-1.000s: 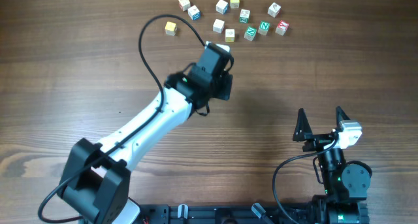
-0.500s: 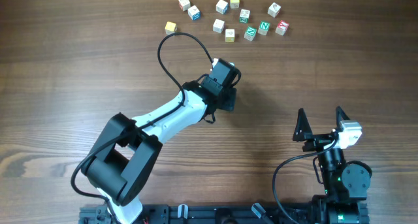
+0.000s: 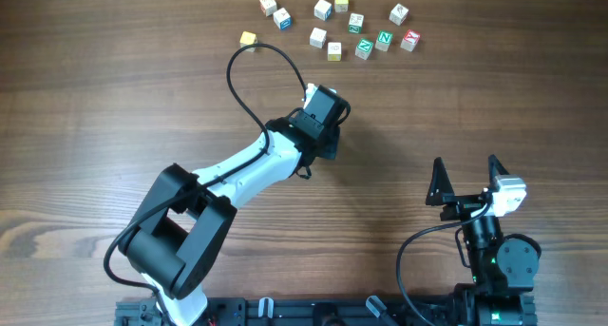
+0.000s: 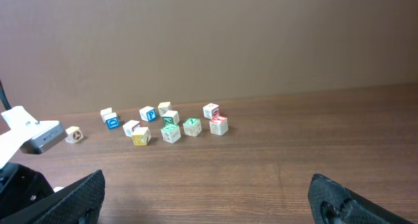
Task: Form a circle
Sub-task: 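Carry the 6 block beside the blue block and lower it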
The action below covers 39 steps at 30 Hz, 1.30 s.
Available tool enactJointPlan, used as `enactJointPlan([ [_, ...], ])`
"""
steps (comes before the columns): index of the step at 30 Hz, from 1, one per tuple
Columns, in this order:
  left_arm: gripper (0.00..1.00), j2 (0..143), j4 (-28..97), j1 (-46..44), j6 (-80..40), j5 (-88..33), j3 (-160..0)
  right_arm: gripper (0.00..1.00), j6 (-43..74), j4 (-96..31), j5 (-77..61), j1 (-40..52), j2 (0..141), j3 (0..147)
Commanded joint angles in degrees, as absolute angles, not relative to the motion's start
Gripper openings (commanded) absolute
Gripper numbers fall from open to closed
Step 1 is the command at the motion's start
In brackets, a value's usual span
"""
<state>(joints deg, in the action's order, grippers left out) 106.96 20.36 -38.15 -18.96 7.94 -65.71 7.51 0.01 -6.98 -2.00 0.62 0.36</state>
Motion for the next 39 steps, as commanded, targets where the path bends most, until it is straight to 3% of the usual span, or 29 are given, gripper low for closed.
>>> enactJointPlan([
  [1,0.27,107.7,21.0,-38.4,-16.7,9.3,-65.1,1.0,7.9,0.3,-6.0,-2.3,0.2,0.3],
  [8,0.28,107.7,22.5,-38.4,-16.7,9.3,-65.1,1.0,7.9,0.3,-6.0,-2.3,0.2,0.3],
  [18,0.41,107.7,22.5,-38.4,-16.7,9.3,-65.1,1.0,7.9,0.3,-6.0,-2.3,0.2,0.3],
  [39,0.46,107.7,20.1,-38.4,-16.8,8.4,-65.1,1.0,7.9,0.3,-6.0,-2.3,0.2,0.3],
])
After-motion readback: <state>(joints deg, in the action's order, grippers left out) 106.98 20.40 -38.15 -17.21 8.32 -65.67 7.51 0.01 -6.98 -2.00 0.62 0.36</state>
